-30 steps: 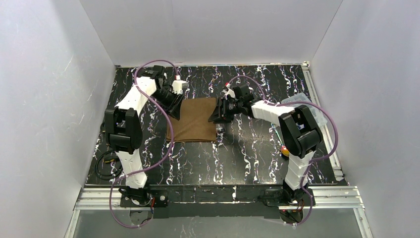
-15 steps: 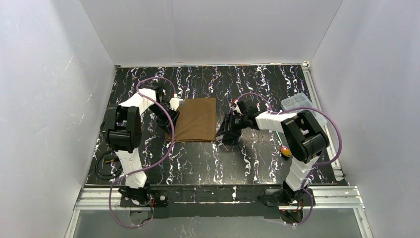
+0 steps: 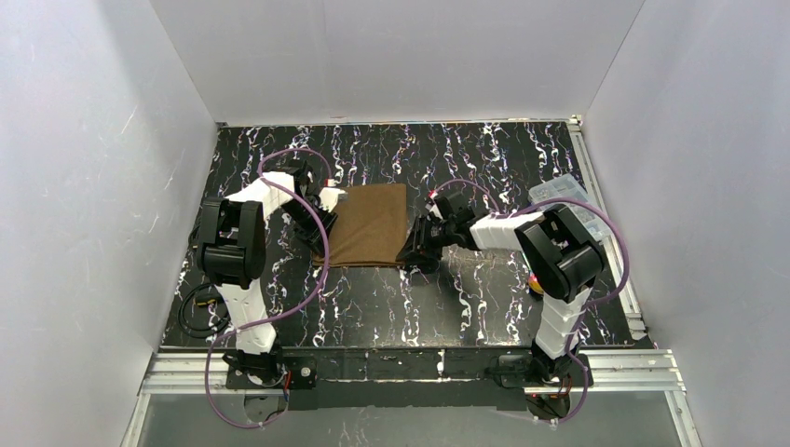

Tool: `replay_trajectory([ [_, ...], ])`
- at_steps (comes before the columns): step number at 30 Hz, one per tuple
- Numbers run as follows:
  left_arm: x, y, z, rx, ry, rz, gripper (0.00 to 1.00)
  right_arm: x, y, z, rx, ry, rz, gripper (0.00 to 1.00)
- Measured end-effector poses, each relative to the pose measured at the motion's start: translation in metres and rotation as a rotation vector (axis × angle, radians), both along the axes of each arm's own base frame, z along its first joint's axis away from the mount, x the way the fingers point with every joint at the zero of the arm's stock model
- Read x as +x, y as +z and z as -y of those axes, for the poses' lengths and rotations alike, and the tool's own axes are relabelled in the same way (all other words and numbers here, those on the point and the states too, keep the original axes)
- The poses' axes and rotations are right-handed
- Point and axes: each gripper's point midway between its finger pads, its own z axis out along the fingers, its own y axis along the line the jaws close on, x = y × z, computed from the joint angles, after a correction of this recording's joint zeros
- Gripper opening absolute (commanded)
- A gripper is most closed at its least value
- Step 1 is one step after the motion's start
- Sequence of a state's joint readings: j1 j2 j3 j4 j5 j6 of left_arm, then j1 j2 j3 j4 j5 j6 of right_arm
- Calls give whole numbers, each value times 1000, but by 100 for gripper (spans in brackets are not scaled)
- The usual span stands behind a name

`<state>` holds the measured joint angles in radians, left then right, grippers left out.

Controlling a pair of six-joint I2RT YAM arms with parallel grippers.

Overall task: Fold the napkin into a case and place the utensils inside
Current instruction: Smooth out the square-folded napkin at the center of the board.

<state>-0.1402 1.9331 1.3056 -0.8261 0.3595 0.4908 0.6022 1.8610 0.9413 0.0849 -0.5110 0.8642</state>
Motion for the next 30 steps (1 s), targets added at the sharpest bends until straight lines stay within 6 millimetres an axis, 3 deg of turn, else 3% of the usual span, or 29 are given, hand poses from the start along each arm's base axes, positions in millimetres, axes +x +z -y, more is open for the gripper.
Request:
replay_trajectory([
  [6, 0, 0, 0, 1, -2, 3, 29, -4, -8, -3, 0, -17, -10, 7],
  [8, 0, 0, 0, -1, -5, 3, 29, -6, -11, -1, -5, -28, -17, 2],
  [13, -1, 1, 2, -16, -20, 3, 29, -11, -11, 5, -13, -40, -11, 1],
  [17, -7, 3, 8, -49, -26, -20, 33, -28, -11, 15, -35, -42, -12, 1],
  [21, -9, 10, 11, -63, -24, -37, 36, -50, -12, 35, -74, -57, -28, 9],
  [23, -6, 15, 13, -67, -14, -34, 36, -55, -12, 39, -85, -59, -36, 20],
  [27, 14, 36, 19, -93, 19, 12, 36, -54, -9, 38, -85, -54, -34, 37],
  [30, 29, 53, 28, -130, 48, 48, 35, -50, -3, 36, -95, -40, -17, 40],
])
